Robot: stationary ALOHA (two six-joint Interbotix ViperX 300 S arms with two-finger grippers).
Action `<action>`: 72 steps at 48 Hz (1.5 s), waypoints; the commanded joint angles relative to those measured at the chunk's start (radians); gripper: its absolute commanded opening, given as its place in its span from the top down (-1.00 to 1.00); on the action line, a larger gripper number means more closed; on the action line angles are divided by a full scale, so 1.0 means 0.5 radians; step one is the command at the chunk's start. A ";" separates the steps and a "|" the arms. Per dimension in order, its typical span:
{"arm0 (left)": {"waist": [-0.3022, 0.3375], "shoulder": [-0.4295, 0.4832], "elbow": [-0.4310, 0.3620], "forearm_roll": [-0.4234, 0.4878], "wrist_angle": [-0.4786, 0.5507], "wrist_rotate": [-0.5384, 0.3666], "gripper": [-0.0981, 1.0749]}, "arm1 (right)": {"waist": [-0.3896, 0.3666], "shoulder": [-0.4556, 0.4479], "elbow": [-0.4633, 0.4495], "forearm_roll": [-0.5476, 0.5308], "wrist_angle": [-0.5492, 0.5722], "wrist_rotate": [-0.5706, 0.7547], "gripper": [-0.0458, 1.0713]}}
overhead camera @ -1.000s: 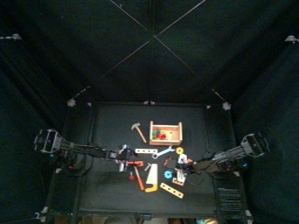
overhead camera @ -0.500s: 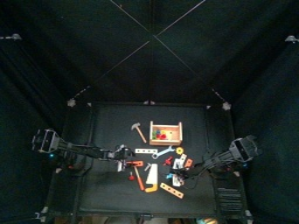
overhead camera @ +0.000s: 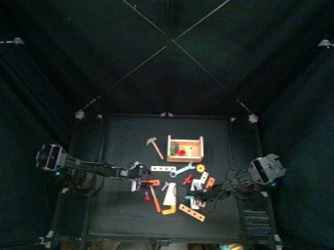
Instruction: Grab blue gear
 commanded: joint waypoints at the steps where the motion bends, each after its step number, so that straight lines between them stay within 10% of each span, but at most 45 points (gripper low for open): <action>1: 0.000 -0.006 -0.034 -0.003 -0.018 -0.003 -0.61 | 0.000 -0.015 -0.037 0.006 -0.018 0.003 -0.94; 72: 0.000 -0.006 -0.043 -0.015 -0.025 -0.006 -0.61 | -0.006 -0.110 -0.114 0.080 -0.006 -0.025 -0.37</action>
